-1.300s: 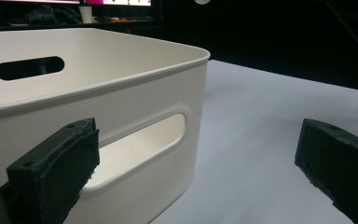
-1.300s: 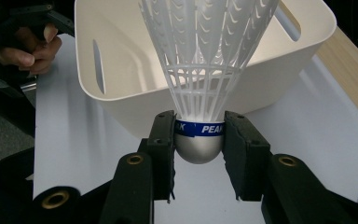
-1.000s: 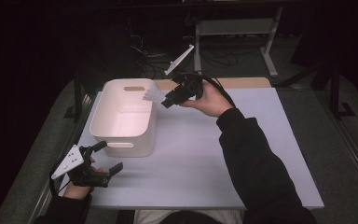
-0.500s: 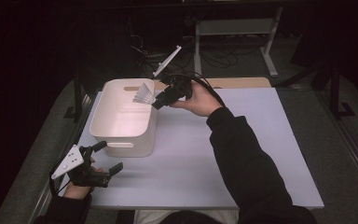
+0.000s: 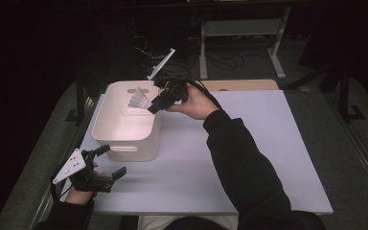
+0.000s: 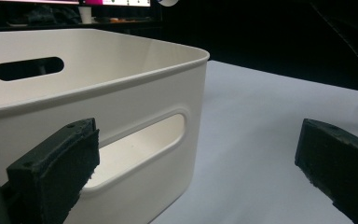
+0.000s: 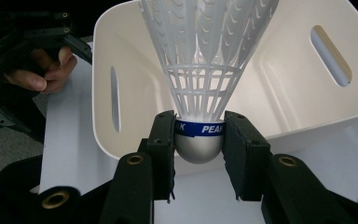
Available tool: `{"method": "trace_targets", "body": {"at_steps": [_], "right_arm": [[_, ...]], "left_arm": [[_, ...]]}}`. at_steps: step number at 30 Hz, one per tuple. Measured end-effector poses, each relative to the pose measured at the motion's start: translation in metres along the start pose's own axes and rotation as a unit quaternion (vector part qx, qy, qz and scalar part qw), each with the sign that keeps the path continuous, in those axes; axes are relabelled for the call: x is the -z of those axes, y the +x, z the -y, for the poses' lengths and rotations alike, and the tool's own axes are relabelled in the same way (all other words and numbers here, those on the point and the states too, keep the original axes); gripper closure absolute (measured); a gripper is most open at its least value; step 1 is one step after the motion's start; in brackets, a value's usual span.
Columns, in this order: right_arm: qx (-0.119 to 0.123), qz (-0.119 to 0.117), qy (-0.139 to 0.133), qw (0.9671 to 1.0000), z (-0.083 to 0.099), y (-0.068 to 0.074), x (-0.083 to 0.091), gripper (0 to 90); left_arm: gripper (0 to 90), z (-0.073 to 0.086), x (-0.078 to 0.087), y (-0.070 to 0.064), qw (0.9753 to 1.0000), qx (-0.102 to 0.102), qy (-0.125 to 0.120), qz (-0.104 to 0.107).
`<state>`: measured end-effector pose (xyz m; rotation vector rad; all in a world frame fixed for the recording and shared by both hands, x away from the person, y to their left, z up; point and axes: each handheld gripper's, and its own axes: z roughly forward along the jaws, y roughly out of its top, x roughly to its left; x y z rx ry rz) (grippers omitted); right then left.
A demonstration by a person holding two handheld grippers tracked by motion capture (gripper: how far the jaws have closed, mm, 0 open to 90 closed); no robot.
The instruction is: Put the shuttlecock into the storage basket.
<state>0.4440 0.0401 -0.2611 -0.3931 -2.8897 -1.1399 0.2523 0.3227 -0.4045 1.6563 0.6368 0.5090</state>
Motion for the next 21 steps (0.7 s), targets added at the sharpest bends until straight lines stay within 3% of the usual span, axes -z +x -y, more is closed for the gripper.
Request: {"method": "trace_targets", "body": {"at_steps": [21], "right_arm": [[0.015, -0.020, 0.014, 0.9996, -0.010, 0.008, -0.025, 64.1]], "left_arm": [[0.0, 0.000, 0.000, 0.000, 1.0000, 0.000, 0.000, 0.001]]}}
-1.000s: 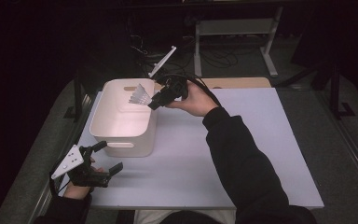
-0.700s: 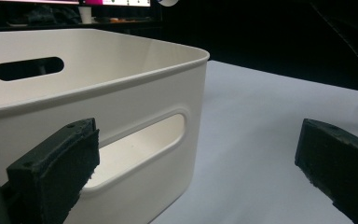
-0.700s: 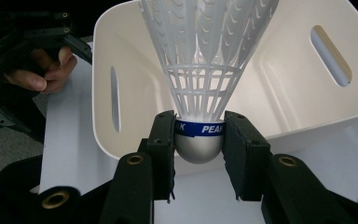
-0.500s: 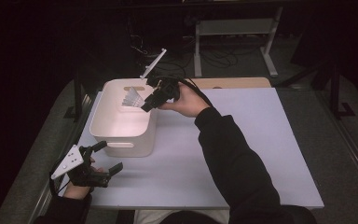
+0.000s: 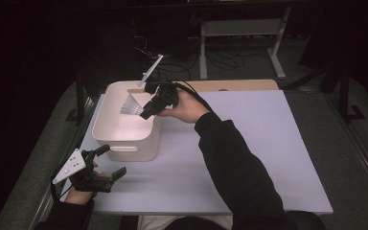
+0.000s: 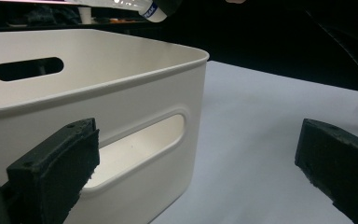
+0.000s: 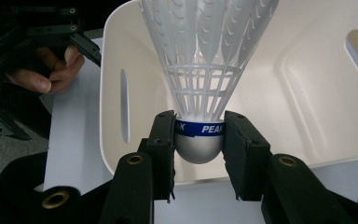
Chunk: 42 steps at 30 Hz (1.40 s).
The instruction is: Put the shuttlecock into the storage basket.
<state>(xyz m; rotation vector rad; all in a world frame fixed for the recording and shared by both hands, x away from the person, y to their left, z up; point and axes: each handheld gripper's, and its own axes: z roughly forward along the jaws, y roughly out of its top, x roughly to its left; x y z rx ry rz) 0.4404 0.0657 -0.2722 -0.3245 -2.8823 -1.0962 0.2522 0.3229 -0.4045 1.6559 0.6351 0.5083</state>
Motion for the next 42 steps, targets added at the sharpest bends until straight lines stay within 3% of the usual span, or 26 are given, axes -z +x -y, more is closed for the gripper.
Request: {"method": "trace_targets", "body": {"at_steps": [10, 42], "right_arm": [[0.014, -0.015, 0.017, 0.9996, -0.004, 0.009, -0.018, 64.1], [0.016, -0.047, 0.059, 0.9971, -0.002, 0.015, -0.055, 64.1]], "left_arm": [[0.0, 0.000, 0.000, 0.000, 1.0000, 0.001, 0.000, 0.000], [0.0, 0.000, 0.000, 0.000, 1.0000, 0.001, 0.000, 0.001]]}}
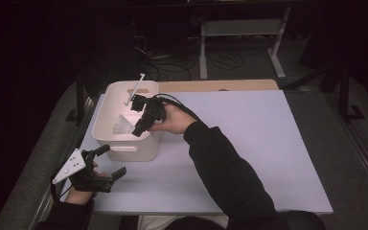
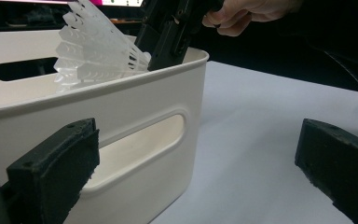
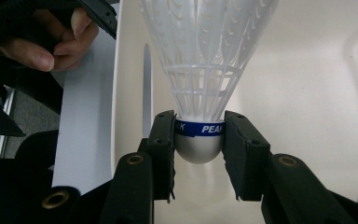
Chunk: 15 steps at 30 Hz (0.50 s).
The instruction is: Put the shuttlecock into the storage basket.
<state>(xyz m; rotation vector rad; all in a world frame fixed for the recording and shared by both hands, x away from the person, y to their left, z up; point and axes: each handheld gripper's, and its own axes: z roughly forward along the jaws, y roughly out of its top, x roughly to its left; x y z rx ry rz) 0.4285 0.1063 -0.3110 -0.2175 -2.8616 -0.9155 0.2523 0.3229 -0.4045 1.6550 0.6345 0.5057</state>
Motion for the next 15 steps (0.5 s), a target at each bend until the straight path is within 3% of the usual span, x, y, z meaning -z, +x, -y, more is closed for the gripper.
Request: {"method": "trace_targets", "body": {"at_steps": [6, 8, 12, 15], "right_arm": [[-0.007, -0.004, 0.006, 1.0000, 0.000, -0.001, -0.003, 63.2], [-0.017, -0.004, -0.001, 0.9998, 0.000, -0.003, -0.001, 56.0], [-0.021, -0.002, -0.004, 0.9998, 0.001, -0.005, 0.002, 54.7], [-0.028, -0.001, -0.018, 0.9994, 0.003, -0.008, 0.008, 48.8]], "left_arm": [[0.0, 0.000, 0.000, 0.000, 1.0000, 0.000, 0.000, 0.000], [0.0, 0.000, 0.000, 0.000, 1.0000, 0.001, 0.000, 0.000], [0.0, 0.000, 0.000, 0.000, 1.0000, 0.001, -0.001, 0.000], [0.0, 0.000, 0.000, 0.000, 1.0000, 0.001, 0.000, 0.000]]}}
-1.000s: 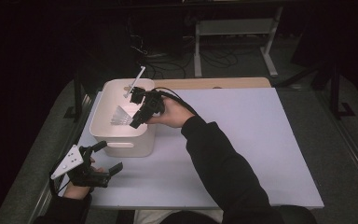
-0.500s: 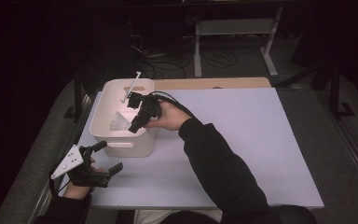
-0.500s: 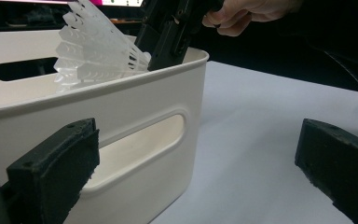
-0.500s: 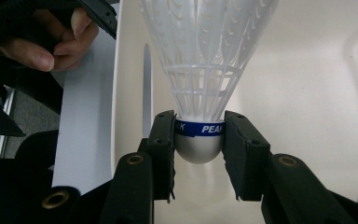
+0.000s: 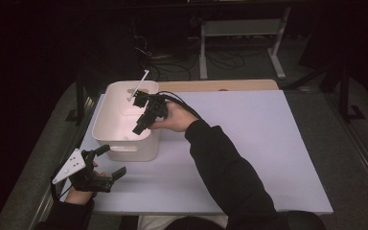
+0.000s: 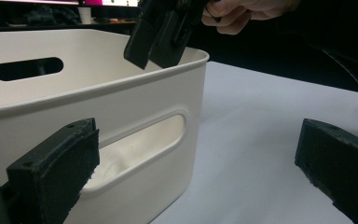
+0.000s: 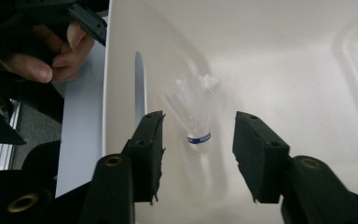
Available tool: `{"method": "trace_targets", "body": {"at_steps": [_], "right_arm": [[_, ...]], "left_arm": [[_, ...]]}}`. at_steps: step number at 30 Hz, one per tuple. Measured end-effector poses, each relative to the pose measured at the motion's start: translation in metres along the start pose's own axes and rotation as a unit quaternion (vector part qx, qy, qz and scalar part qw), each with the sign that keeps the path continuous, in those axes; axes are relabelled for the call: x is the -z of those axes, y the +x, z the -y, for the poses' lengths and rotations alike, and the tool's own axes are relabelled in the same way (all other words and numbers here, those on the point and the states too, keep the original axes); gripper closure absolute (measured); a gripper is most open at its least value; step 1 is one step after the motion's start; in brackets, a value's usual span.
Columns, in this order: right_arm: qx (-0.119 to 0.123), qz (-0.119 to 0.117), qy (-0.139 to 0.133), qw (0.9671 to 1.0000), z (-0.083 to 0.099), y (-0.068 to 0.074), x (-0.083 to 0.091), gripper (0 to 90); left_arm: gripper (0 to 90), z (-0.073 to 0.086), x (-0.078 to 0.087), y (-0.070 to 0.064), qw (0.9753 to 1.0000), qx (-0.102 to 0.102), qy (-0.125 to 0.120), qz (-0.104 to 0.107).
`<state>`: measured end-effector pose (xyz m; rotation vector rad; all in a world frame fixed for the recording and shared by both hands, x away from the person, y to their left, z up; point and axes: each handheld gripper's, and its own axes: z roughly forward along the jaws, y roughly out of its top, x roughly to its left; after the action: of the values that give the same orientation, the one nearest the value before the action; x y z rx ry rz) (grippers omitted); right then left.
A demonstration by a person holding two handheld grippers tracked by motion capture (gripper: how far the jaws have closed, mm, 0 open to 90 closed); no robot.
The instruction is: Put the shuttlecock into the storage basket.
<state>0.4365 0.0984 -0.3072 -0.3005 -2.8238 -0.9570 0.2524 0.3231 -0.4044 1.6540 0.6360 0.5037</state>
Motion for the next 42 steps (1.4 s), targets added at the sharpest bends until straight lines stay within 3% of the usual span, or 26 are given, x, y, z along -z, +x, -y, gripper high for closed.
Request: {"method": "trace_targets", "body": {"at_steps": [4, 5, 8, 9, 13, 15, 25, 42], "right_arm": [[0.001, 0.003, -0.006, 1.0000, 0.000, -0.001, 0.003, 45.0], [-0.003, 0.013, -0.011, 0.9998, 0.002, -0.001, 0.009, 34.6], [-0.006, 0.019, -0.014, 0.9997, 0.003, -0.002, 0.012, 30.4], [-0.009, 0.027, -0.017, 0.9994, 0.004, -0.002, 0.015, 25.1], [-0.011, 0.034, -0.025, 0.9991, 0.005, -0.001, 0.019, 21.6], [-0.013, 0.039, -0.046, 0.9981, 0.007, -0.002, 0.027, 15.2], [-0.019, 0.063, -0.065, 0.9957, 0.018, -0.002, 0.040, 2.7], [-0.026, 0.083, -0.089, 0.9922, 0.041, -0.003, 0.063, 0.0]], "left_arm": [[0.0, 0.000, 0.000, 0.000, 1.0000, 0.001, -0.001, 0.000], [0.0, 0.000, 0.000, 0.000, 1.0000, 0.001, -0.001, 0.000], [0.0, 0.000, 0.000, 0.000, 1.0000, 0.001, -0.001, -0.001], [0.0, 0.000, 0.000, 0.000, 1.0000, 0.001, -0.001, -0.001], [0.0, 0.000, 0.000, 0.000, 1.0000, 0.001, -0.001, 0.000], [0.0, 0.000, 0.000, 0.000, 1.0000, 0.001, 0.000, -0.001], [0.0, 0.000, 0.000, 0.000, 1.0000, 0.001, 0.000, -0.001], [0.0, 0.000, -0.001, 0.000, 1.0000, 0.000, 0.002, -0.002]]}}
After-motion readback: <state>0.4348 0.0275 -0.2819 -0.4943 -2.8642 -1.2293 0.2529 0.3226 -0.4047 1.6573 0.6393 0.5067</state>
